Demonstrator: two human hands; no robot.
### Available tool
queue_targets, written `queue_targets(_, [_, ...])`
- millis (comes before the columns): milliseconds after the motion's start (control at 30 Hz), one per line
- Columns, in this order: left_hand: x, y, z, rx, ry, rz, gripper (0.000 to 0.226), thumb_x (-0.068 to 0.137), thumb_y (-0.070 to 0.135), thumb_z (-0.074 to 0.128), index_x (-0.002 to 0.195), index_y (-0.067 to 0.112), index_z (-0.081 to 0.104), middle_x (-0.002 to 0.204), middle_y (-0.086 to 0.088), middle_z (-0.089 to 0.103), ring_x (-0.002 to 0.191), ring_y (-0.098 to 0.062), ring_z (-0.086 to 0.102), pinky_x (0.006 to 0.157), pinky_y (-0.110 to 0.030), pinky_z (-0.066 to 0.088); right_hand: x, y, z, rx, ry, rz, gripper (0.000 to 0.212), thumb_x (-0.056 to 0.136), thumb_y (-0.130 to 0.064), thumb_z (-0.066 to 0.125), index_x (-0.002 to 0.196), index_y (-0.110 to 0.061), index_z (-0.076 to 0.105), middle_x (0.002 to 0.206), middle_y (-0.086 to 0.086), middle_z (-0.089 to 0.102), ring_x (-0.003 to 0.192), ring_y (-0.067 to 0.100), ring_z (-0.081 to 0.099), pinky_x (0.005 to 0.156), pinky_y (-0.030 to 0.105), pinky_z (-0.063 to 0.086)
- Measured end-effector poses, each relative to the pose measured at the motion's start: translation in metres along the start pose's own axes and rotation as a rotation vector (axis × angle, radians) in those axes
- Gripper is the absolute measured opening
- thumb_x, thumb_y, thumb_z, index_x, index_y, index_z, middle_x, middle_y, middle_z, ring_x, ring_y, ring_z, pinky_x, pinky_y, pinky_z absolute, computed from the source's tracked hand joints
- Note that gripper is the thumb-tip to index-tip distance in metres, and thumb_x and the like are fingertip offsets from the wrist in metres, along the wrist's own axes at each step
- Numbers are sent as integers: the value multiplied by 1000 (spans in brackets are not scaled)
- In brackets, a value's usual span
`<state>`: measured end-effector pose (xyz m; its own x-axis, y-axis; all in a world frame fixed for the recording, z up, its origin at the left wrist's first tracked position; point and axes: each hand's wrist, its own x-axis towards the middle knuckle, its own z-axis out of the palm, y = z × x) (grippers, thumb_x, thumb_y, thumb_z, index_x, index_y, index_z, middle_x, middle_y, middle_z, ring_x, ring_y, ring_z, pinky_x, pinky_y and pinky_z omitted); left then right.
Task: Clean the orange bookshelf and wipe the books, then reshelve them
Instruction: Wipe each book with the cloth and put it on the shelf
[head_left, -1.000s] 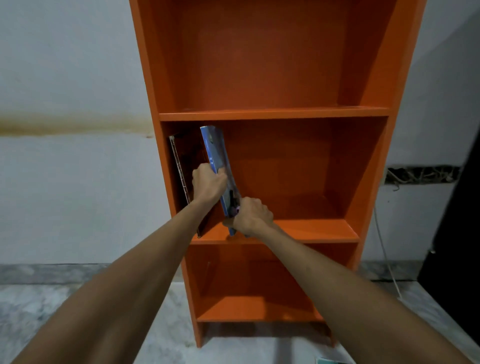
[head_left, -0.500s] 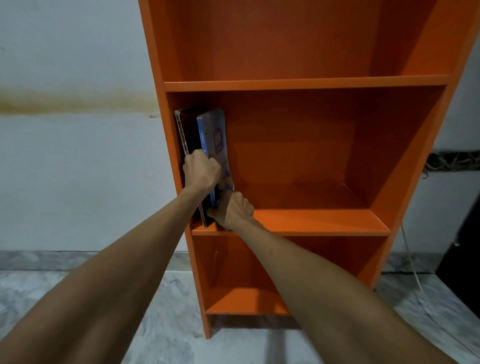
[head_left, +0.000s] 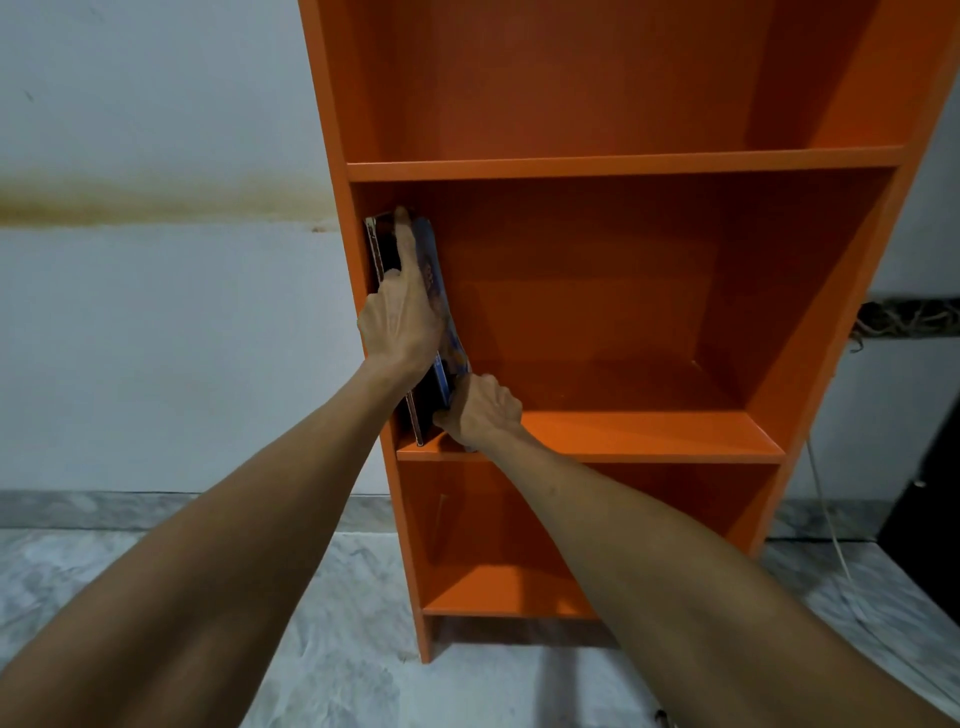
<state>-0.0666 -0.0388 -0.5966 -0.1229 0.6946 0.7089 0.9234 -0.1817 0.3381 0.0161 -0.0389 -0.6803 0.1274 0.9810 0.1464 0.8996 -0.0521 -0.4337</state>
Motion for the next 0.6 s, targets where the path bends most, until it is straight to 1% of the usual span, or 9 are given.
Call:
queue_targets(67, [-1,-2,-1,22,-2,-6,83,94,17,58,154,18,1,103,-18,65,84,-36,67,65,-40,47,0,0,1,-5,-5,-4,44,83,-43,72,118,-17,63,113,10,62,99,30,64,73,35,51])
queue_targets(133, [-1,-5,-3,40,-12,-24,83,94,20,58,154,17,1,101,-19,65,83,-36,67,67,-41,50,-1,0,2,-11,-7,-10,45,83,-42,72,119,-17,62,115,11,61,101,31,63,74,36,50])
queue_targets(267, [-2,-11,-2,46,-29,-29,85,95,22,60,154,16,-1,101,-16,64,79,-29,66,65,-35,50,-1,1,5,-21,-20,-17,45,84,-42,73,120,-17,62,119,12,61,105,31,62,74,36,47])
queue_targets(333, [-4,-12,-3,27,-31,-39,84,96,22,58,154,17,-3,102,-15,63,75,-25,62,67,-35,51,-3,2,4,-24,-35,-12,49,82,-45,76,120,-17,60,120,11,60,107,31,61,75,37,48])
queue_targets(400, [-8,-12,-5,11,-30,-47,85,97,23,57,154,17,-5,99,-15,63,68,-21,53,64,-34,48,-6,4,1,-29,-35,-15,53,80,-45,77,121,-16,59,121,11,58,110,31,60,76,37,46])
queue_targets(467, [-12,-9,-9,-8,-35,-49,87,96,24,57,154,17,-8,95,-15,64,68,-22,55,61,-34,46,-11,7,-4,-46,-30,-17,48,82,-41,77,119,-15,60,121,10,59,111,32,60,76,36,44])
queue_targets(533, [-17,-5,-14,-24,-42,-47,89,95,27,58,154,17,-8,94,-16,65,74,-28,63,64,-37,50,-17,11,-11,-65,-12,-24,37,85,-34,74,115,-16,62,120,10,61,109,33,61,73,35,43])
queue_targets(600, [-24,2,-20,-36,-50,-47,88,95,29,57,154,16,-7,91,-14,63,76,-30,63,67,-40,53,-25,17,-20,-75,6,-24,30,86,-28,71,113,-17,63,120,10,62,108,33,62,72,35,43])
